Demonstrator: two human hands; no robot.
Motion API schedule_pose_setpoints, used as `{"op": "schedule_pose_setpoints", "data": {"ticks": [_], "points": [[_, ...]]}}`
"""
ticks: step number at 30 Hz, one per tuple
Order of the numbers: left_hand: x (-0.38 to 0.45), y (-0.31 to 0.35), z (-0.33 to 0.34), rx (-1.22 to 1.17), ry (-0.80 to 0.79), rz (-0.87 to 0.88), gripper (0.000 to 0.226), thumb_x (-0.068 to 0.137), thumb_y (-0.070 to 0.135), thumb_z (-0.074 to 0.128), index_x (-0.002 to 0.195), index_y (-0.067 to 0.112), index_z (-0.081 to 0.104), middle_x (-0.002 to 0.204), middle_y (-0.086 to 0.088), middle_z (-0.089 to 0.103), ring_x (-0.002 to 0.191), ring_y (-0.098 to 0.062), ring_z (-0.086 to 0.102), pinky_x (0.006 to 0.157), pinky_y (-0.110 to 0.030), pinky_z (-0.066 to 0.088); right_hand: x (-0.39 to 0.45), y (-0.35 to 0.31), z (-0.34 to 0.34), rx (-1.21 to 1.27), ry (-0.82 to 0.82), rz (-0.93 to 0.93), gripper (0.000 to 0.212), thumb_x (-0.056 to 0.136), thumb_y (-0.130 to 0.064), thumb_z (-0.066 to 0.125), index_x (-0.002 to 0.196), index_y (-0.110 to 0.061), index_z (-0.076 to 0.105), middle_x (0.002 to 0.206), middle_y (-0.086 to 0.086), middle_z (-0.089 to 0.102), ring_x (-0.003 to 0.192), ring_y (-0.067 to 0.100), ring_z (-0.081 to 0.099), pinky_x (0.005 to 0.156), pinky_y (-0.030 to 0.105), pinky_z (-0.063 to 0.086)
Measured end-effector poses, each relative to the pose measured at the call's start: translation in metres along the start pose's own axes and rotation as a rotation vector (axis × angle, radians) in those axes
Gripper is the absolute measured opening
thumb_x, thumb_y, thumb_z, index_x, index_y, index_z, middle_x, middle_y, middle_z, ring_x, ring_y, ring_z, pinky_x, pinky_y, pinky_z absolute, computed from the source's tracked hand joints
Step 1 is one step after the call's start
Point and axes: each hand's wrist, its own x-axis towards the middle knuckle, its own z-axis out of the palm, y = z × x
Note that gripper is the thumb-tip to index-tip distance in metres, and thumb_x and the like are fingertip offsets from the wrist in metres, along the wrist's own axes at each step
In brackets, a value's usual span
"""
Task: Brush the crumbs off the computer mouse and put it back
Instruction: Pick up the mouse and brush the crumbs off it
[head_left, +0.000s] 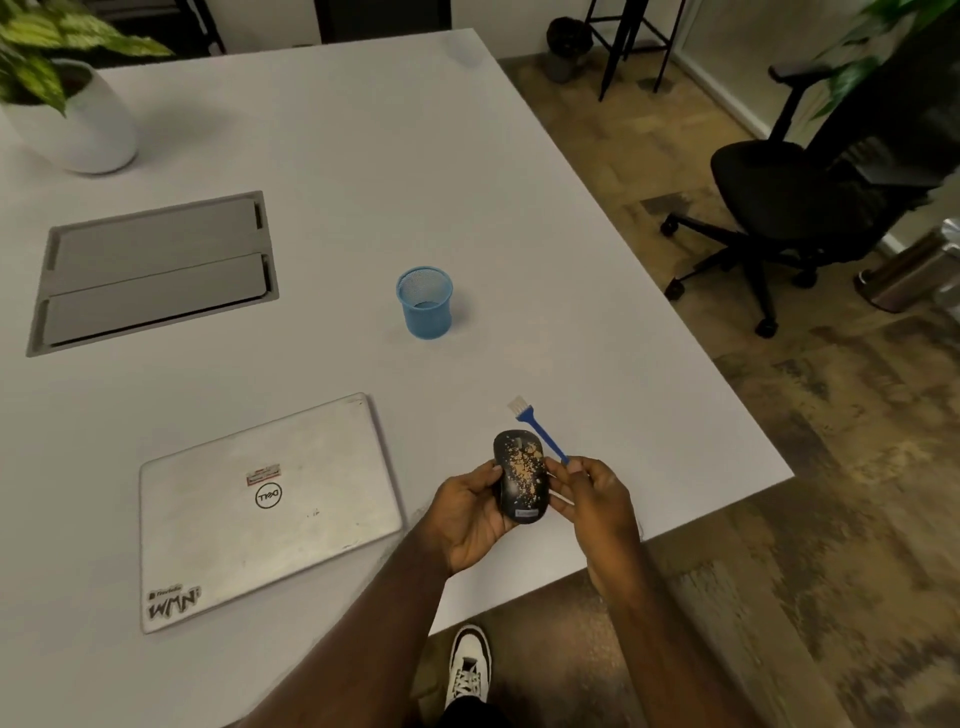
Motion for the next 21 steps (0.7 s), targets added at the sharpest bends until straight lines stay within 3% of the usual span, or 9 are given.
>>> {"op": "schedule_pose_setpoints", "data": {"ticks": [3,9,14,21], "points": [[-0.013,-0.008,0.006,-0.023,-0.018,-0.018,0.044,0.091,0.022,0.045,0.128,0.0,0.053,0.12,-0.023,0.063,0.108,-0.033,0.061,0.09,-0.043,0.054,-0.025,-0.007,-0.006,-0.006,0.006,-0.022,0.018,0.104,-0.018,0.045,0.099,-0.021,0.062,0.108,0.003,0.07,0.097,0.013,0.068,0.07,0.017,0.058],[-0.044,-0.027,0.011,-0.039,-0.105,-0.099,0.047,0.087,0.029,0.048,0.116,-0.004,0.066,0.118,-0.025,0.065,0.101,-0.034,0.068,0.1,-0.05,0.044,-0.083,-0.015,-0.025,0.004,0.06,-0.066,0.018,0.105,-0.019,0.043,0.104,-0.017,0.061,0.113,0.006,0.072,0.1,0.02,0.071,0.082,0.03,0.056],[-0.076,-0.042,0.022,0.019,-0.19,-0.167,0.055,0.088,0.031,0.046,0.129,-0.004,0.056,0.12,-0.025,0.062,0.107,-0.038,0.06,0.099,-0.047,0.044,-0.148,-0.012,-0.055,0.1,0.185,-0.138,0.019,0.103,-0.016,0.047,0.107,-0.017,0.066,0.098,0.001,0.079,0.086,0.012,0.076,0.073,0.025,0.058],[-0.118,-0.081,0.026,0.081,-0.259,-0.248,0.049,0.086,0.031,0.045,0.119,-0.002,0.064,0.114,-0.024,0.063,0.097,-0.034,0.063,0.087,-0.045,0.053,-0.238,0.019,-0.082,0.251,0.3,-0.158,0.019,0.097,-0.008,0.056,0.11,-0.013,0.068,0.093,0.007,0.079,0.08,0.014,0.074,0.072,0.027,0.06]]}}
